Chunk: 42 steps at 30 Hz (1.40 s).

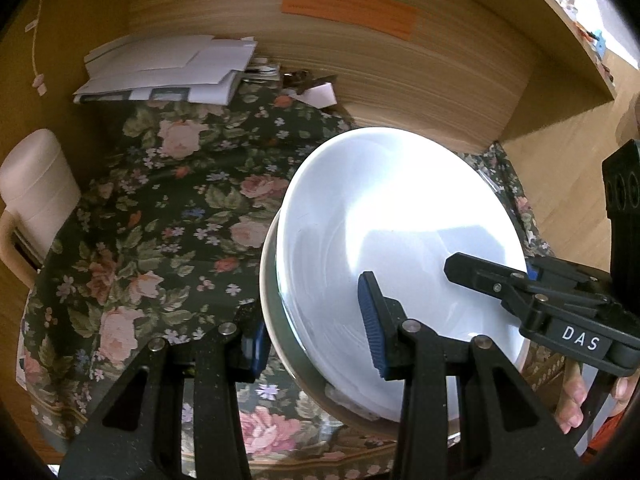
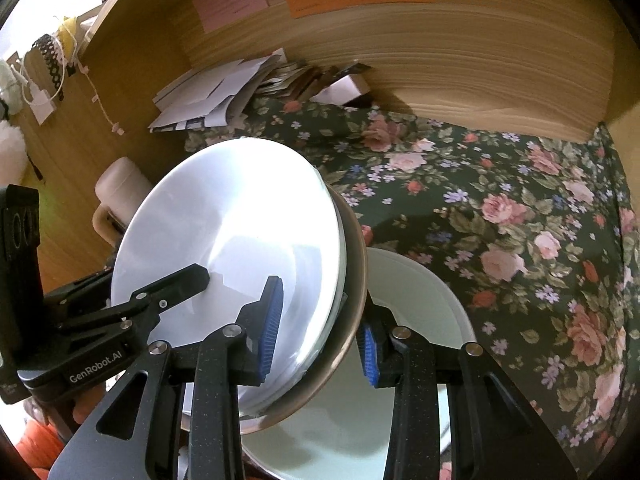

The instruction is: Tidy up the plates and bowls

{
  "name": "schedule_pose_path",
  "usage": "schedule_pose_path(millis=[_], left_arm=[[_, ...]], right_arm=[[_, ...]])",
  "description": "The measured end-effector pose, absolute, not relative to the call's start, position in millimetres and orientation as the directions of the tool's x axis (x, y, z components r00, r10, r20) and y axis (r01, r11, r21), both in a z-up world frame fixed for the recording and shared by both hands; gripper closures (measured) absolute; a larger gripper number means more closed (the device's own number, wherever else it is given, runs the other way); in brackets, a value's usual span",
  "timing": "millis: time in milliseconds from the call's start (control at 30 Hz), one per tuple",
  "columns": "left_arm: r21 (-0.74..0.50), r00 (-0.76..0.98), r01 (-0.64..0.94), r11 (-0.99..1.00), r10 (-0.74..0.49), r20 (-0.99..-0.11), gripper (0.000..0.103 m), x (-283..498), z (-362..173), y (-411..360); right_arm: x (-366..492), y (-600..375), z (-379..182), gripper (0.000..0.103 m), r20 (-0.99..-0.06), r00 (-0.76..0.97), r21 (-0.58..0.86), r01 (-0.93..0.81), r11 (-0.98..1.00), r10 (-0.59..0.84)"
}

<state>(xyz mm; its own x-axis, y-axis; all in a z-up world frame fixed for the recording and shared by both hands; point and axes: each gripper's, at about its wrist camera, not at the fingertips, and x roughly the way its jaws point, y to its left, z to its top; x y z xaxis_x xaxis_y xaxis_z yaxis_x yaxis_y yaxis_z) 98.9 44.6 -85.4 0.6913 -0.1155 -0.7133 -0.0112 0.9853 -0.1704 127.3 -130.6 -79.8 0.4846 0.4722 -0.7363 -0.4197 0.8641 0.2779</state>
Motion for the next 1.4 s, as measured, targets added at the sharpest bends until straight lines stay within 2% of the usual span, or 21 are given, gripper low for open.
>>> schedule_pose_path(millis=[933, 1100, 1233, 1300, 1400], left_arm=[[-0.194, 0.606, 0.058, 0.979, -0.189, -0.772, 0.063, 111, -113, 7], [-0.158, 0.621, 0.073, 0.985, -0.169, -0.766, 0.063, 110, -113, 3], [-0.174, 0.61, 0.082, 0.981, -0.188, -0.77, 0.063, 112, -114, 5], [-0.145, 0.637, 0.076, 0.987, -0.16, -0.754, 0.063, 109, -111, 5], [-0.12, 0.667, 0.07, 0.99, -0.135, -0.732, 0.063, 104, -102, 5]], right_arm=[[124, -177, -112, 0.072, -0.778, 0.442, 0.325, -0.326, 0.888, 0.447], [125, -178, -114, 0.071, -0.772, 0.439, 0.329, -0.343, 0.88, 0.46], [123, -181, -112, 0.069, -0.753, 0.45, 0.342, -0.355, 0.87, 0.48], [120, -183, -105, 0.069, -0.74, 0.479, 0.326, -0.358, 0.875, 0.472], [113, -186, -92, 0.062, -0.714, 0.521, 0.307, -0.369, 0.877, 0.469]])
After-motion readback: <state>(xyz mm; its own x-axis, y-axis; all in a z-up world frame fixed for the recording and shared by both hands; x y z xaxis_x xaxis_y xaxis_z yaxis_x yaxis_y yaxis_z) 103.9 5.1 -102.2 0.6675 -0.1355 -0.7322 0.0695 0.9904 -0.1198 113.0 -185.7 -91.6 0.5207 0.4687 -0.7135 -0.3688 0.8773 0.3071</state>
